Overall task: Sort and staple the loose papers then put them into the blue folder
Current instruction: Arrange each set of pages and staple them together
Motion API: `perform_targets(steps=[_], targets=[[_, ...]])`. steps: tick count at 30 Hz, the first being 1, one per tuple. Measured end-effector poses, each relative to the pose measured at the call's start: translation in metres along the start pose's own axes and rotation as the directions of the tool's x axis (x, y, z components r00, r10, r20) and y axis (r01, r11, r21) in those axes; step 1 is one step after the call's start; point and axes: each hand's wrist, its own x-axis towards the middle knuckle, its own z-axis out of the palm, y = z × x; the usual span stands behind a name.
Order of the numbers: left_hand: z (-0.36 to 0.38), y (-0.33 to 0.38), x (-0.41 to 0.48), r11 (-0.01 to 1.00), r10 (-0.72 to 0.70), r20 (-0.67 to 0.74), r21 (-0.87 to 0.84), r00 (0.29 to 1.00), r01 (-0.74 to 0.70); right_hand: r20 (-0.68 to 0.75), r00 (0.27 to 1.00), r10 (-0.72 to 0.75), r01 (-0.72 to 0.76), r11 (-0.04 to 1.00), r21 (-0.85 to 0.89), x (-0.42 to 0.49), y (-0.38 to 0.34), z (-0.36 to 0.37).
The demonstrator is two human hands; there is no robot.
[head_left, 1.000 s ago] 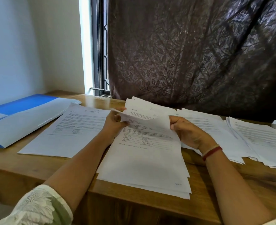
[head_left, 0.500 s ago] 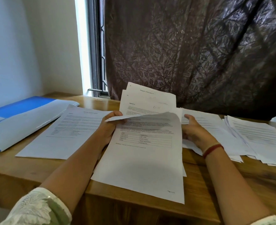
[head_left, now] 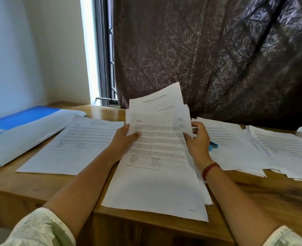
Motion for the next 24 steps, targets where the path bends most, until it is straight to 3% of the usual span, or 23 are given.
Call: perform_targets(steps=[8, 17, 24], targets=[[0.002, -0.001, 0.001, 0.997, 0.073, -0.071, -0.032, 0.995, -0.075, -0.188, 0.982, -0.011, 0.031, 0.994, 0.103, -0.004, 0.002, -0.001], [0.001, 0.001, 0.0, 0.992, 0.1, -0.125, -0.064, 0.987, -0.109, -0.114, 0.973, -0.2, 0.216, 0.965, 0.148, -0.005, -0.006, 0.0], [0.003, 0.004, 0.0, 0.993, 0.086, -0.159, -0.072, 0.984, -0.098, -0.041, 0.984, -0.174, 0.178, 0.939, 0.293, -0.002, -0.019, -0.004]])
